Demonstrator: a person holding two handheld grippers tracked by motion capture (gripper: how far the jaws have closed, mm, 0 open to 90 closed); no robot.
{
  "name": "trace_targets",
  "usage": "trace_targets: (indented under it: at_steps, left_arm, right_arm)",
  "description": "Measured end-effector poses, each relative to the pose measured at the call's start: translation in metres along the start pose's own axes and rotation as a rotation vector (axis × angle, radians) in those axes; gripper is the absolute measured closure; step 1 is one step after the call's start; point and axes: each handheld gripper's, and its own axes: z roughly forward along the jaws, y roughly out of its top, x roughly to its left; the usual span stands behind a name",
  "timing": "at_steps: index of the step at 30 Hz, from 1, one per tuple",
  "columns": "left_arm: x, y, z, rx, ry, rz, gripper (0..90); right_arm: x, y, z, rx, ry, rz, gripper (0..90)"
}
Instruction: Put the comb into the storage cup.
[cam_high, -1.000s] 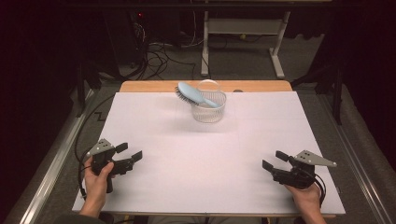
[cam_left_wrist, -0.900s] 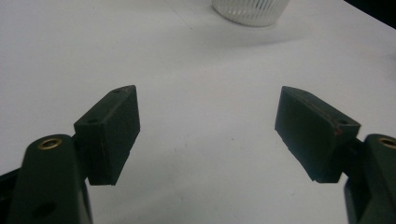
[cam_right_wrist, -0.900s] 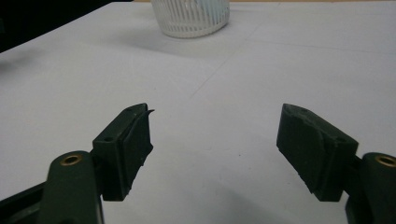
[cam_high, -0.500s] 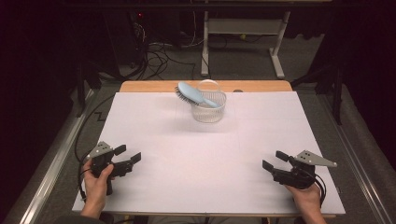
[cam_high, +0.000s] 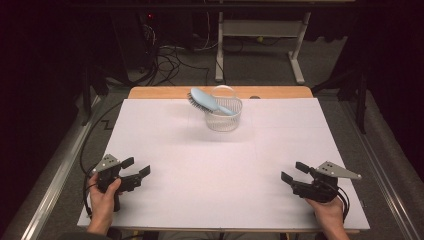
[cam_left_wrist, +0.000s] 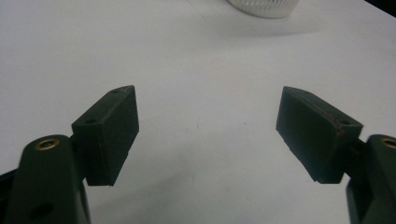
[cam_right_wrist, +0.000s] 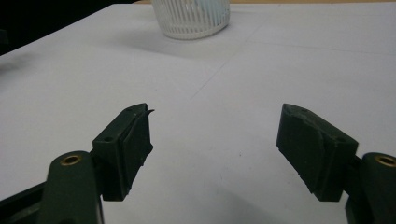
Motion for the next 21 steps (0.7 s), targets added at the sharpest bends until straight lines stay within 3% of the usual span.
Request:
trace_targets:
  at_steps: [6, 11, 17, 21]
  left_arm:
    - [0.0, -0.003, -0.002, 0.001, -0.002, -0.003, 22.3]
    - [-0.001, -0.007, -0.001, 0.02, 0.021, 0.004, 22.3]
    - [-0.004, -0.011, 0.003, 0.059, 0.001, 0.004, 22.3]
    - [-0.005, -0.011, 0.002, 0.05, 0.002, -0.009, 22.1]
  right_arm:
    - [-0.001, 0.0, -0.001, 0.0, -0.004, 0.009, 27.0]
    - [0.0, 0.0, 0.001, 0.006, -0.003, 0.001, 27.0]
    - [-0.001, 0.0, -0.001, -0.004, -0.006, 0.005, 27.0]
    - [-0.002, 0.0, -0.003, -0.009, -0.005, 0.011, 26.9]
